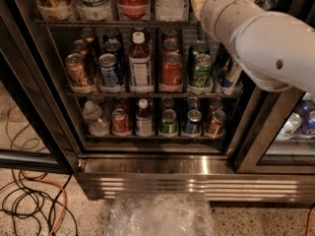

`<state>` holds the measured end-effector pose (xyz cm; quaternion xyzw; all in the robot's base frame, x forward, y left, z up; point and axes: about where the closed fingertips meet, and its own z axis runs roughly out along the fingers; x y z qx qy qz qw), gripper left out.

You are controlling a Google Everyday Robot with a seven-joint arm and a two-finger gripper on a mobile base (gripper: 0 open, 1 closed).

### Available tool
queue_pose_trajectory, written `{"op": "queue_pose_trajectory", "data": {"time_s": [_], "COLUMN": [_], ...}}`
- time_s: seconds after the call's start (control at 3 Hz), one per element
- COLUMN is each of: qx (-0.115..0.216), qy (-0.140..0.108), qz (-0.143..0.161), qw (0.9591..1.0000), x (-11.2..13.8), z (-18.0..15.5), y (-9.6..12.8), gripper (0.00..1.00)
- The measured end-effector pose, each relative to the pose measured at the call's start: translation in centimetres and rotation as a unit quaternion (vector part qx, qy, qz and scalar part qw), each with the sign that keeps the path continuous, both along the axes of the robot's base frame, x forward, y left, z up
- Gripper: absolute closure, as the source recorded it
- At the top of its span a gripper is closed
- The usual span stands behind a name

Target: Pick redbull can from top shelf of fridge

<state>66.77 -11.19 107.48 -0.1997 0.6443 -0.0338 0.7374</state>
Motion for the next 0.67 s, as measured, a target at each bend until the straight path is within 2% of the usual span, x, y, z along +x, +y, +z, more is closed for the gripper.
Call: {"op": "queue_pose_trajectory", "data": {"time_s": [0.33, 0.67], "qx": [-0.001, -0.001], "qy": [0.004, 0.004], "qz": [-0.017, -0.017], "qw": [0.9998, 0.9998], "x": [0.45, 0.44], "z": [-1.04, -0.73], "y": [-0.71, -0.71], "gripper": [1.0, 1.0]}}
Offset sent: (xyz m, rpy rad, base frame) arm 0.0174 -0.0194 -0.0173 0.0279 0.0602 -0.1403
